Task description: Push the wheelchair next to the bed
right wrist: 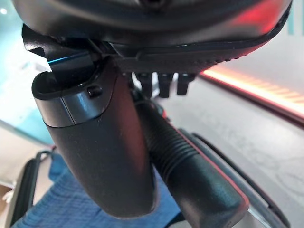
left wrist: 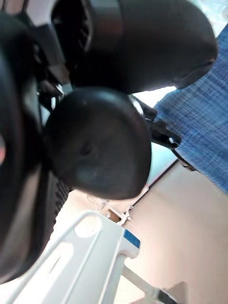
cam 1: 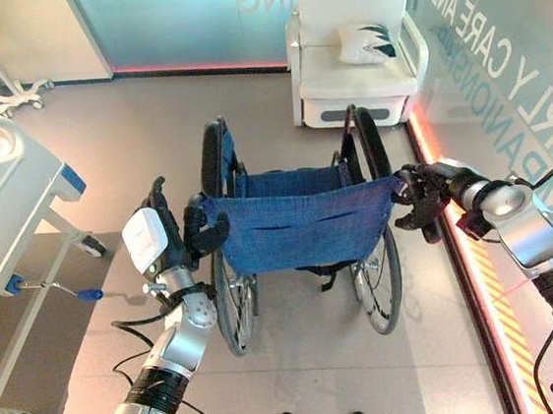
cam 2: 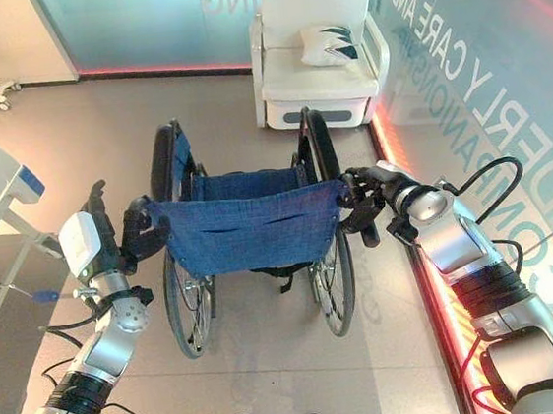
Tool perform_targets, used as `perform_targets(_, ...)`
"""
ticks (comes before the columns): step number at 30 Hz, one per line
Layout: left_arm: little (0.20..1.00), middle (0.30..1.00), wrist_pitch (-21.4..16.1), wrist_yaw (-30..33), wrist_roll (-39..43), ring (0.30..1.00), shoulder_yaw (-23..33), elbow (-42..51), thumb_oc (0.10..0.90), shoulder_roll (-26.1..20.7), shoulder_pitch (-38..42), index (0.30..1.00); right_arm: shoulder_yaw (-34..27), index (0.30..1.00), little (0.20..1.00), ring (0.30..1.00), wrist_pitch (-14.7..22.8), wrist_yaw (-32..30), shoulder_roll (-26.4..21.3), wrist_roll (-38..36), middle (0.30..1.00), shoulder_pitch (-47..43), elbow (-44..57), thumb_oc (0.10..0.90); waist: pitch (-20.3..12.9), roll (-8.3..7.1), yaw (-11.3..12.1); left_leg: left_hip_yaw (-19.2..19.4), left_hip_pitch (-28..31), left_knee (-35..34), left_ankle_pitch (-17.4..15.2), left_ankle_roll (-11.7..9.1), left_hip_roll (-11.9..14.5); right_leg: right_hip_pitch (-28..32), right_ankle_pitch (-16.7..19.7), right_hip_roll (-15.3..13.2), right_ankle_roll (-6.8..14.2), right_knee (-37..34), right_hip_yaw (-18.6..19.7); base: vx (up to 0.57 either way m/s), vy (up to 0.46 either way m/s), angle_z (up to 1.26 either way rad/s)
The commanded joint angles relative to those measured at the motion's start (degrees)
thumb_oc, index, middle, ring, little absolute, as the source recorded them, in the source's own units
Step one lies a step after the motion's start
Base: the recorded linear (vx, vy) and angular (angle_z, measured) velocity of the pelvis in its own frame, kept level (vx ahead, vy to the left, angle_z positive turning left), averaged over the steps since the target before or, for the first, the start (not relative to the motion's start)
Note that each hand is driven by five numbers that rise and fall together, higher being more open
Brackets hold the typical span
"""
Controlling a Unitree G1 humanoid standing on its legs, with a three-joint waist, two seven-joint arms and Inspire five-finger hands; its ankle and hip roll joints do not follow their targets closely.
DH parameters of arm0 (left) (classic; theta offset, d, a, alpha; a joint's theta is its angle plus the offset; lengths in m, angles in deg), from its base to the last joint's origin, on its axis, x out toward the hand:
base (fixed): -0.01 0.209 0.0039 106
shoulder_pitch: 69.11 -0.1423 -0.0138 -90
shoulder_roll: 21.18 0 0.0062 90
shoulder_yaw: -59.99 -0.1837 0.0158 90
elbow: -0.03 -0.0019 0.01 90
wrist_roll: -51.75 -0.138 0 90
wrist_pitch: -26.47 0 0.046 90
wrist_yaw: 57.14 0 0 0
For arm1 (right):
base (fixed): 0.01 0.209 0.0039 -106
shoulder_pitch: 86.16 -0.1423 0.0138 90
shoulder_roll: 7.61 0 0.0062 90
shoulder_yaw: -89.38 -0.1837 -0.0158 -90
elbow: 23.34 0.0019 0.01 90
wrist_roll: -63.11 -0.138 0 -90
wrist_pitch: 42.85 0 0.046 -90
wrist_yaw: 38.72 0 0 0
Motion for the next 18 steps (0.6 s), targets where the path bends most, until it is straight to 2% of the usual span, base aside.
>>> perform_targets(1, 0.900, 0.900, 10.67, -8.00, 0.67, 0.900, 3.61, -11.05, 0.800, -8.09, 1.70, 0.900, 2.87, 0.900, 0.900, 0.900, -1.21, 4.28, -2.04, 4.65, 0.900, -2.90, -3.62, 0.800, -0.68, -2.43, 3.27, -0.78, 1.56, 1.11, -4.26, -1.37, -3.18, -0.98, 2.47, -0.64, 1.26, 1.61, 0.42, 0.00, 0.013, 0.07)
perform_targets(3, 0.900, 0.900, 13.33, -11.36, -0.47, 0.900, 2.67, -11.88, 0.800, -8.79, 2.84, 0.900, 3.42, 0.900, 0.900, 0.900, -1.43, 4.88, -1.90, 5.40, 0.900, -3.63, -3.97, 0.800, -0.66, -2.22, 3.11, -0.62, 1.58, 1.16, -4.24, -1.38, -3.17, -1.00, 2.53, -0.70, 1.35, 1.64, 0.46, 0.01, 0.017, 0.05)
perform_targets(4, 0.900, 0.900, 16.24, -16.62, -1.12, 0.900, 1.51, -13.10, 0.800, -10.64, 4.54, 0.900, 4.31, 0.900, 0.900, 0.900, -1.65, 6.03, -1.89, 6.46, 0.900, -4.77, -4.54, 0.800, -0.63, -1.84, 2.83, -0.40, 1.62, 1.24, -4.21, -1.40, -3.17, -1.05, 2.61, -0.77, 1.47, 1.69, 0.64, 0.00, 0.000, 0.00)
perform_targets(6, 0.900, 0.900, 19.50, -23.06, -2.31, 0.900, 0.08, -15.33, 0.800, -13.10, 7.82, 0.900, 5.49, 0.900, 0.900, 0.900, -2.13, 7.15, -1.75, 8.04, 0.900, -6.30, -5.27, 0.800, -0.54, -1.31, 2.42, -0.07, 1.64, 1.39, -4.20, -1.42, -3.20, -1.08, 2.66, -0.86, 1.60, 1.73, 0.89, 0.01, 0.021, 0.00)
perform_targets(9, 0.900, 0.900, 21.07, -26.45, -3.13, 0.900, -0.83, -16.60, 0.800, -14.11, 9.99, 0.900, 6.44, 0.900, 0.900, 0.900, -2.52, 7.88, -1.58, 8.68, 0.900, -7.57, -5.98, 0.800, -0.53, -0.97, 2.25, 0.13, 1.65, 1.43, -4.24, -1.41, -3.21, -1.13, 2.61, -0.90, 1.68, 1.79, 0.97, 0.00, 0.000, 0.00)
perform_targets(10, 0.900, 0.900, 23.02, -30.38, -4.54, 0.900, -1.99, -17.87, 0.800, -15.09, 12.52, 0.900, 7.38, 0.900, 0.900, 0.900, -2.90, 8.32, -1.27, 9.45, 0.900, -8.71, -6.86, 0.800, -0.56, -0.71, 2.06, 0.25, 1.67, 1.47, -4.25, -1.41, -3.26, -1.08, 2.63, -0.91, 1.74, 1.73, 1.03, 0.00, 0.000, 0.00)
perform_targets(13, 0.900, 0.900, 25.48, -35.32, -6.25, 0.900, -3.35, -19.54, 0.800, -15.87, 15.28, 0.900, 8.57, 0.900, 0.900, 0.900, -3.41, 8.72, -1.43, 11.23, 0.900, -10.65, -8.17, 0.800, -0.52, -0.43, 1.86, 0.40, 1.63, 1.64, -4.34, -1.44, -3.30, -1.05, 2.61, -0.92, 1.77, 1.66, 1.18, 0.00, 0.000, 0.00)
perform_targets(18, 0.900, 0.900, 28.53, -41.83, -7.25, 0.900, -5.40, -24.51, 0.800, -15.09, 19.11, 0.900, 11.02, 0.900, 0.900, 0.900, -6.41, 12.10, -0.71, 19.72, 0.900, -14.89, -10.29, 0.800, -0.46, 0.06, 1.58, 0.63, 1.16, 2.16, -4.54, -1.36, -3.42, -1.43, 2.48, -0.92, 1.82, 1.82, 1.46, 0.00, 0.000, 0.00)
